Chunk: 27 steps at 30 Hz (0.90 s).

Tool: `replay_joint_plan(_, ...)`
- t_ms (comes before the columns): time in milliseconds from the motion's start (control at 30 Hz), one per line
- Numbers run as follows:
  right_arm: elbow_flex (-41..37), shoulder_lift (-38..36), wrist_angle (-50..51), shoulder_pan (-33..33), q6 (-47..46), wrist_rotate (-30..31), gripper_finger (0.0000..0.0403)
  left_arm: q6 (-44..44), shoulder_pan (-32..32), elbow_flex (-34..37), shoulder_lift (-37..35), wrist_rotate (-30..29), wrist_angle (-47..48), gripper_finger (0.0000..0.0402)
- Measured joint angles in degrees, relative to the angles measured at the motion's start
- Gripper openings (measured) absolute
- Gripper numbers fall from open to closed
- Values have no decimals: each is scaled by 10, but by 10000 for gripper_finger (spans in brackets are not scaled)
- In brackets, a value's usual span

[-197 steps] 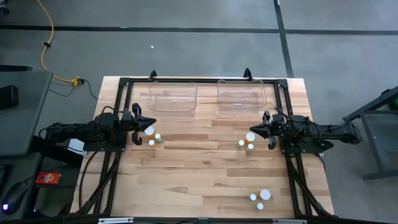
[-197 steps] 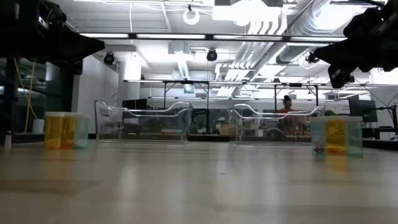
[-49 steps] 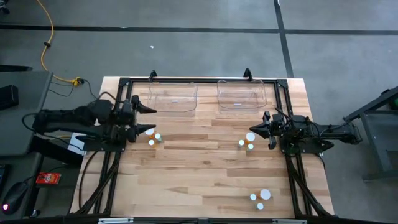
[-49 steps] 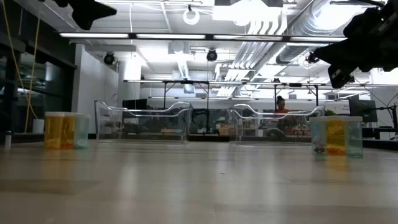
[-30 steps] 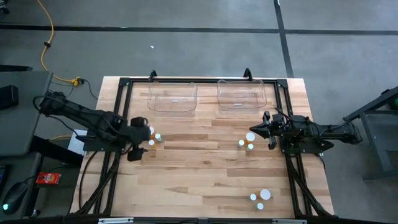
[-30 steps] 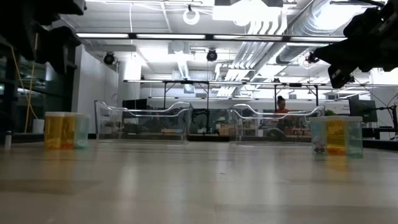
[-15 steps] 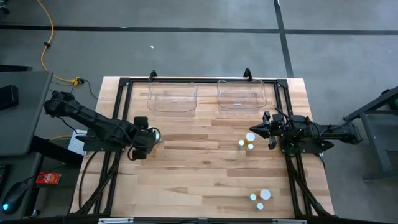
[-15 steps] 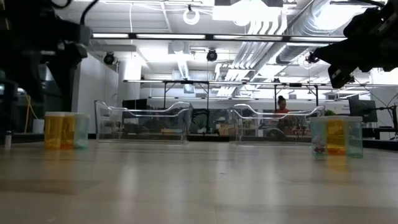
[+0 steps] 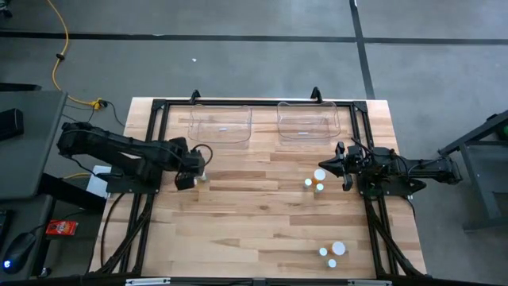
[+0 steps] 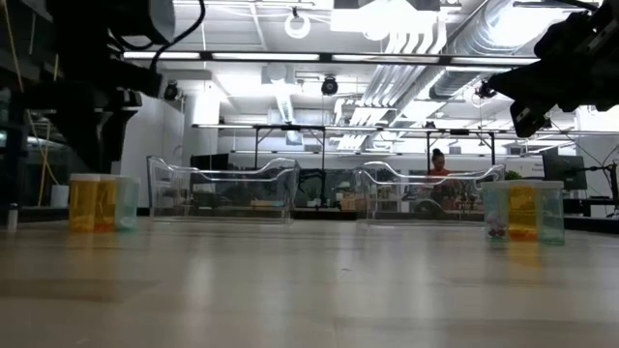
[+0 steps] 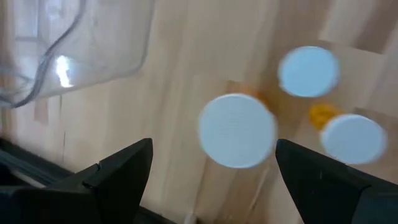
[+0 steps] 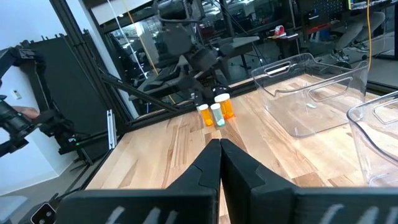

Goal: Pick and place medicine bottles into bin by pill shape (circle, oval)
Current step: Put the top left orange capsule bottle into the left transparent bin

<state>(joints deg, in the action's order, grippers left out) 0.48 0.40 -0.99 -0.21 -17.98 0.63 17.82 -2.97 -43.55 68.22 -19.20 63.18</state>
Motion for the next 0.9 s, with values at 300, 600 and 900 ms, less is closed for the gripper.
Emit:
replay_joint_plan(300,0,0,0,0,0,0,0,-16,-58,0,4,70,-31,328)
replay_joint_plan(600,0,0,0,0,0,0,0,-15,-61,0,4,80,-32,328)
replay_joint_plan(900,0,0,0,0,0,0,0,16,-61,0,4,93,-39,328)
